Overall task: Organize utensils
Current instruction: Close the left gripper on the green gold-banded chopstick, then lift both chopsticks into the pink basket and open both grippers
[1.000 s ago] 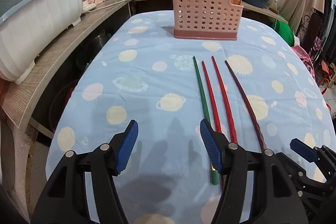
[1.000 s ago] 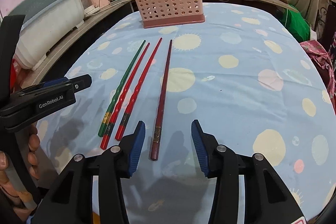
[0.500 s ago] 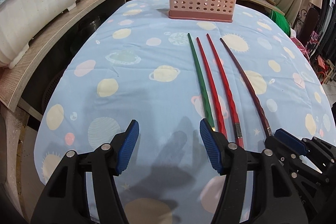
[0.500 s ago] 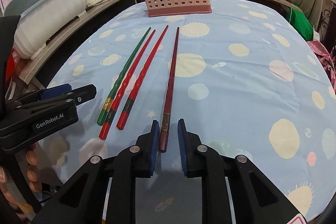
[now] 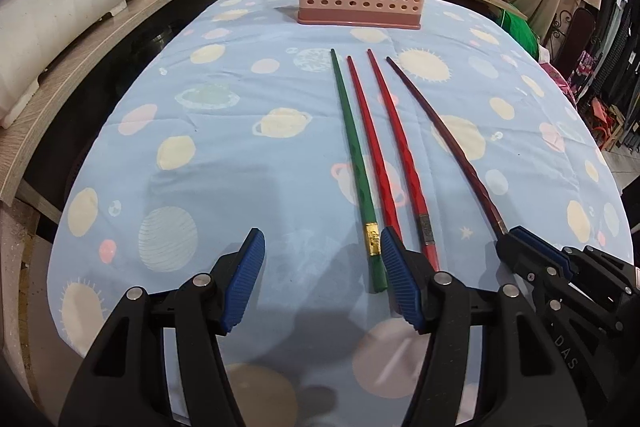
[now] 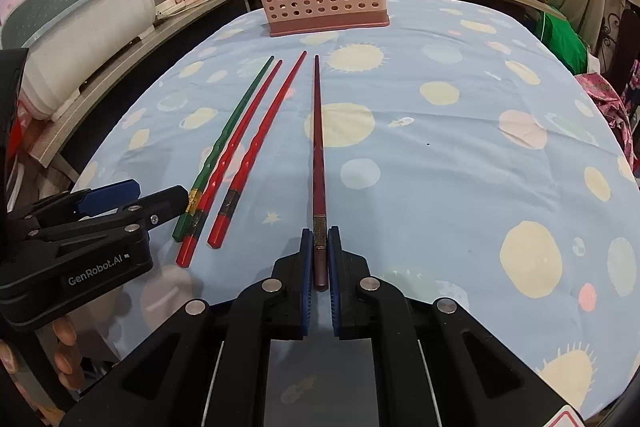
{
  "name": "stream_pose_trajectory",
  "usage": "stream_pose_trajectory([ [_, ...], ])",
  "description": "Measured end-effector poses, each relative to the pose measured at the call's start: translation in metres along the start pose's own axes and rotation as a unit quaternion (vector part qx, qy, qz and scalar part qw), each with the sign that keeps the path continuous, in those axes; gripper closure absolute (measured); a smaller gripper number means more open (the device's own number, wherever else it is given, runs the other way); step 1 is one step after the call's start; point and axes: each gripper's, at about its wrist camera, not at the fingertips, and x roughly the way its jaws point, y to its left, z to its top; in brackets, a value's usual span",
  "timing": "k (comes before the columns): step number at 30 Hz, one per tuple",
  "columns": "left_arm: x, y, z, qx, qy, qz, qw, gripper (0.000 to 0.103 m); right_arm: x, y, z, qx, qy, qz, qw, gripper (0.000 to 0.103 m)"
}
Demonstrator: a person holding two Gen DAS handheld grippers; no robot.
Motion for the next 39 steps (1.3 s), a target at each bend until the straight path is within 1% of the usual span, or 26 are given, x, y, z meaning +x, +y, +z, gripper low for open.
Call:
stream_pose_trajectory([
  [3,0.004,0.000,-0.001,-0.003,0.007,-0.002,1.0000,0.048,0.000,-0.001,-0.001,0.001,0.000,0.001,1.000,0.096],
  [8,0.006,0.000,-0.002,-0.008,0.011,-0.008,0.9999,0.048,0.000,-0.001,-0.001,0.001,-0.001,0.001,1.000,0.096],
  [15,0.009,-0.003,-0.003,-0.001,0.007,0.006,1.0000,0.051,0.000,-0.001,-0.001,0.001,-0.001,0.001,1.000,0.096],
  [17,0.008,-0.002,-0.003,0.001,0.005,0.010,0.9999,0.062,0.000,-0.001,-0.001,0.001,-0.001,0.001,1.000,0.096],
  [18,0.008,-0.001,-0.003,-0.001,0.004,0.009,0.9999,0.065,0.000,-0.001,-0.001,0.001,-0.001,0.001,1.000,0.096],
  [21,0.007,0.004,-0.001,-0.012,0.004,0.005,0.9999,0.080,0.000,-0.001,-0.001,0.001,-0.001,0.001,1.000,0.096],
  [22,0.007,0.005,-0.001,-0.014,0.005,0.000,0.9999,0.089,0.000,-0.001,-0.001,0.001,0.000,0.002,1.000,0.096],
  [23,0.007,0.006,0.000,-0.016,0.007,-0.004,0.9998,0.094,0.000,-0.001,-0.001,0.001,0.000,0.002,1.000,0.096],
  [29,0.008,0.009,0.001,-0.018,0.015,-0.013,0.9997,0.096,-0.001,-0.001,-0.001,0.004,0.002,0.002,1.000,0.096],
  [32,0.006,0.011,0.003,-0.022,0.016,-0.015,0.9995,0.096,-0.004,-0.003,0.002,0.014,0.001,0.011,1.000,0.096],
  [39,-0.010,0.020,0.012,-0.029,0.010,-0.021,0.9993,0.096,-0.026,-0.006,0.015,0.023,-0.027,0.012,0.999,0.096],
])
